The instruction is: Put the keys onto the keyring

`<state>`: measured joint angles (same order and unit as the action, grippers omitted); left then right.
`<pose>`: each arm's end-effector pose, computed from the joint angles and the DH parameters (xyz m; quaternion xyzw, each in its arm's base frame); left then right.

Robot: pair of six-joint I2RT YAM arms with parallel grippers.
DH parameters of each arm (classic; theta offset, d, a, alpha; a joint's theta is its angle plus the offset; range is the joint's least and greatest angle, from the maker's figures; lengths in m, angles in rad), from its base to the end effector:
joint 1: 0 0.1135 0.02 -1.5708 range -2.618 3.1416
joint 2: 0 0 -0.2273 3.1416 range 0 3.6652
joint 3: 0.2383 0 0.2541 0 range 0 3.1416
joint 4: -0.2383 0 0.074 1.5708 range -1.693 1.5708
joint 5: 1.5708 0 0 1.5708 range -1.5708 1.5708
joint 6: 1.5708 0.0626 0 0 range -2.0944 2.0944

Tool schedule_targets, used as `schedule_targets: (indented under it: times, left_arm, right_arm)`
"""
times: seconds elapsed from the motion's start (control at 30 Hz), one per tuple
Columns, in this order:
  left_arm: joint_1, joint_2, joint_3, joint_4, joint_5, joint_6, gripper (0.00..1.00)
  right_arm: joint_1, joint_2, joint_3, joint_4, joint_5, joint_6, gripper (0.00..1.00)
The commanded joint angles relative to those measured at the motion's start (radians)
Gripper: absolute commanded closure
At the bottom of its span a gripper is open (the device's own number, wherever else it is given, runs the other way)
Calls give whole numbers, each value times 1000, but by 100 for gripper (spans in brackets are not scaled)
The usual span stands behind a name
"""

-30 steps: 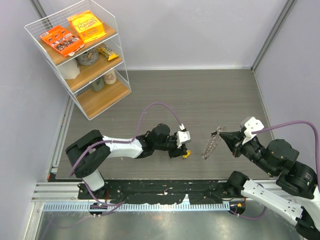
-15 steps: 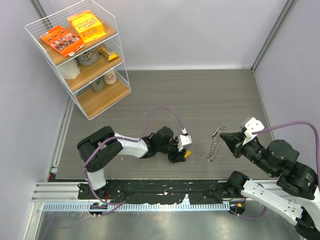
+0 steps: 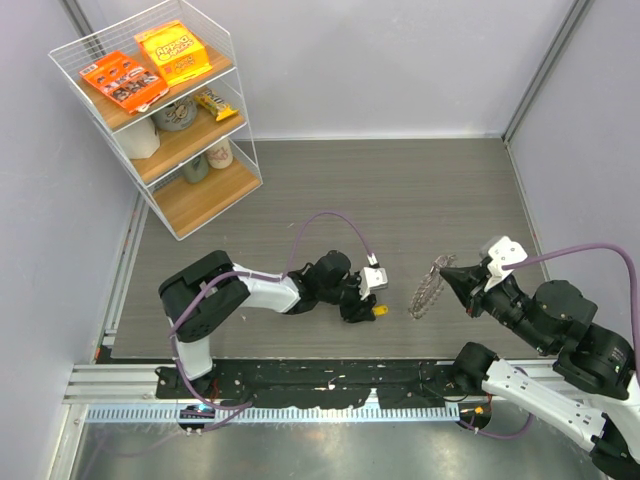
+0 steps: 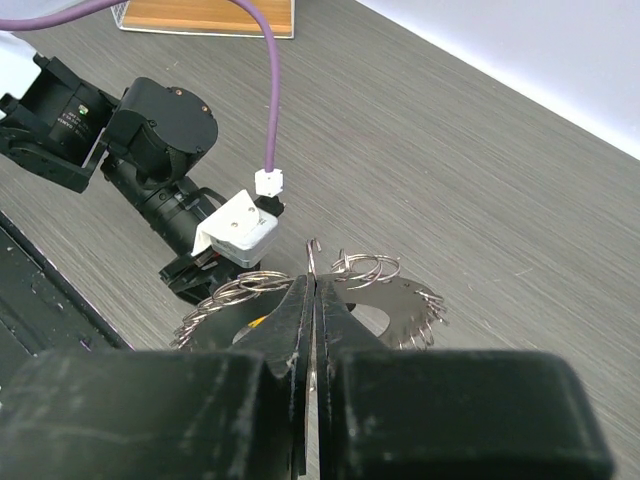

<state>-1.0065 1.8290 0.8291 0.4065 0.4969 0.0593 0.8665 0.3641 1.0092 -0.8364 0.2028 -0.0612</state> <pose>0.1721 -0.3277 0.0858 0.5342 0.6785 -0.4008 0.3059 0.0754 0.0693 0.3651 -0.2857 0.7152 0.1762 0.6130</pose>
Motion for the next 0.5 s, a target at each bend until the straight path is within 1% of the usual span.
schedule_targets:
  times: [0.0, 0.07, 0.23, 0.27, 0.33, 0.47]
  left_arm:
    - [-3, 3, 16, 31, 23, -9, 58]
    - [-10, 4, 13, 32, 19, -12, 57]
    - [-17, 15, -7, 69, -20, -21, 52]
    - [-18, 15, -8, 72, -37, -21, 50]
    - [-18, 22, -7, 71, -53, -23, 40]
    - [-18, 45, -7, 77, -81, -23, 40]
  right_arm:
    - [0, -13, 0, 62, -6, 0, 95]
    - [0, -13, -3, 62, -9, 0, 95]
    - [0, -20, -7, 65, -14, 4, 95]
    - [-1, -22, -8, 63, -14, 6, 95]
    - [-1, -25, -6, 59, -16, 8, 95]
    - [0, -37, -3, 51, -17, 14, 95]
